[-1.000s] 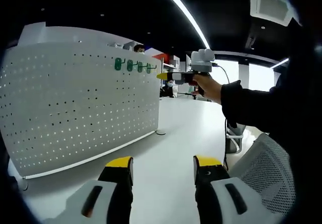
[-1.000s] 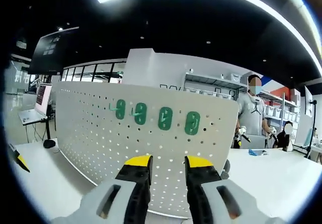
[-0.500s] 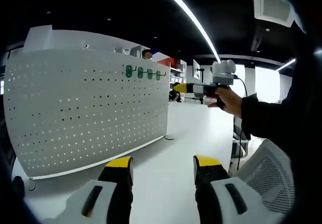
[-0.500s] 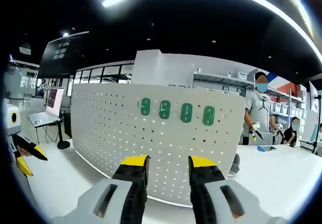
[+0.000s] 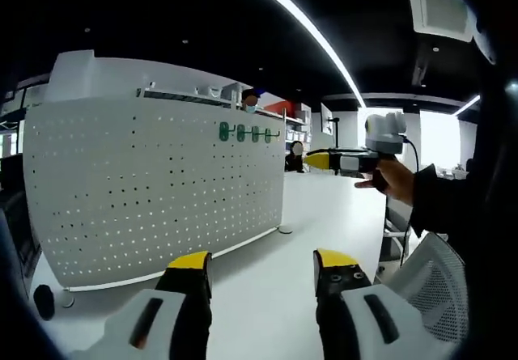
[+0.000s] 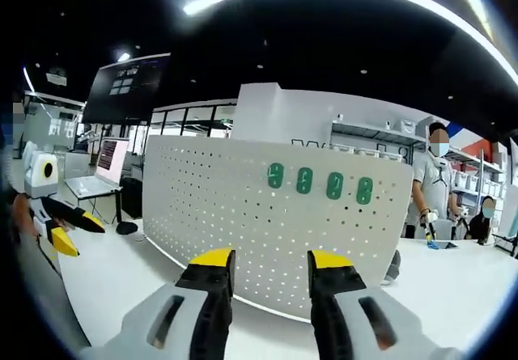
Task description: Insert the hook assembly into the mounting plate slot until the hook locks in place.
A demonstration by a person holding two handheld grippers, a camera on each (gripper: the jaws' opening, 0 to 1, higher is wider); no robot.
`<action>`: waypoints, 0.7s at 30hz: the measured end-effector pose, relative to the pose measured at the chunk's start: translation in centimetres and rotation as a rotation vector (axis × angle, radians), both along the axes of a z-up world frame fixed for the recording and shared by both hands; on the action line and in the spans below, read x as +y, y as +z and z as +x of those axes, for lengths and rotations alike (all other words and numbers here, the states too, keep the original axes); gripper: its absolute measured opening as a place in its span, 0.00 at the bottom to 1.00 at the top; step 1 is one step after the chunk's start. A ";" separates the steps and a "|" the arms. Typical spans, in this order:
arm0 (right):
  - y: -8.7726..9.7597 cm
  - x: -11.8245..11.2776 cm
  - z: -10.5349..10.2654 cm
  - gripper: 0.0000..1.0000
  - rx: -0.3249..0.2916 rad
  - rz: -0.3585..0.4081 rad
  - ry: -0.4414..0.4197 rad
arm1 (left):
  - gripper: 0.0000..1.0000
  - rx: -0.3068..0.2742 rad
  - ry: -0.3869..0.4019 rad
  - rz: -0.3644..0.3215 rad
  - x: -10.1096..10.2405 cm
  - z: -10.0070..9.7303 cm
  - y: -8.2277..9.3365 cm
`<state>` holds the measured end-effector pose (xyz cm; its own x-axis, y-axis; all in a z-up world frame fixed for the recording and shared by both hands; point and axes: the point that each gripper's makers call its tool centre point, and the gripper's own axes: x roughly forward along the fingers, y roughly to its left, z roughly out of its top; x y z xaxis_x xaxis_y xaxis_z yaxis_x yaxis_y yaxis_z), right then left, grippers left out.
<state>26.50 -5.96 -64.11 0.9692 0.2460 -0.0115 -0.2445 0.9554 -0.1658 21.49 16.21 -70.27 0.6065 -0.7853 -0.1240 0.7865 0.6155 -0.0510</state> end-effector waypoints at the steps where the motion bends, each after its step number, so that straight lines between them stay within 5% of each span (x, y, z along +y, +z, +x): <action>1: -0.2 0.3 -0.4 0.34 0.002 0.000 0.005 | 0.53 -0.003 0.008 -0.002 0.2 -0.1 0.2; 13: -2.6 2.3 -4.1 0.36 0.050 0.036 0.039 | 0.59 -0.018 0.074 -0.016 1.3 -0.8 0.8; 21: -3.1 3.2 -6.0 0.40 0.027 0.039 0.018 | 0.60 -0.012 0.107 -0.035 2.3 -1.3 0.7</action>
